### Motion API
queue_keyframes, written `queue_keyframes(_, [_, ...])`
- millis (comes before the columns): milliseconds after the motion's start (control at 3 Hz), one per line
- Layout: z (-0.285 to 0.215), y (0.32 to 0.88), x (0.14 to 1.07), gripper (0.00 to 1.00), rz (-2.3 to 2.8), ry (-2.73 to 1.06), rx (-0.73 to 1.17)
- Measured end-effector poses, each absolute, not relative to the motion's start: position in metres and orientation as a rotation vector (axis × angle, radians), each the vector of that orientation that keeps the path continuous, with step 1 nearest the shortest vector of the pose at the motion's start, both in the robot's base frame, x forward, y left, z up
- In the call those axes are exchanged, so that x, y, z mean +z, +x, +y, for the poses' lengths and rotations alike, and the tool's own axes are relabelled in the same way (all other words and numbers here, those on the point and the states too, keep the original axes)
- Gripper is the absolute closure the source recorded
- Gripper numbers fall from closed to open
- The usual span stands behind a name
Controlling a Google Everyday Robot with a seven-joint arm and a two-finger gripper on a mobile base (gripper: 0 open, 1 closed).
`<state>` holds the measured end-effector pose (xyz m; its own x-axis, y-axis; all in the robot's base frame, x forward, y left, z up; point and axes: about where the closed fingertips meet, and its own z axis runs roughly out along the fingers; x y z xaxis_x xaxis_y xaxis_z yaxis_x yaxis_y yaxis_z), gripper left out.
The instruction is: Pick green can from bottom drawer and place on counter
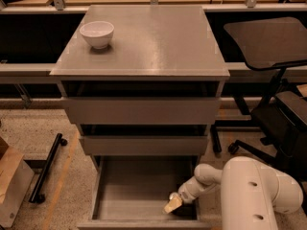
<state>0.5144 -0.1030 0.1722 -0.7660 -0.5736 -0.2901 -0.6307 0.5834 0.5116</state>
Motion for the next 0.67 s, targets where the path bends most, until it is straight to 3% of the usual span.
queue_keyframes(667, [-0.1053,0.5167,0.1728,0.61,2.701,-1.002,0.917])
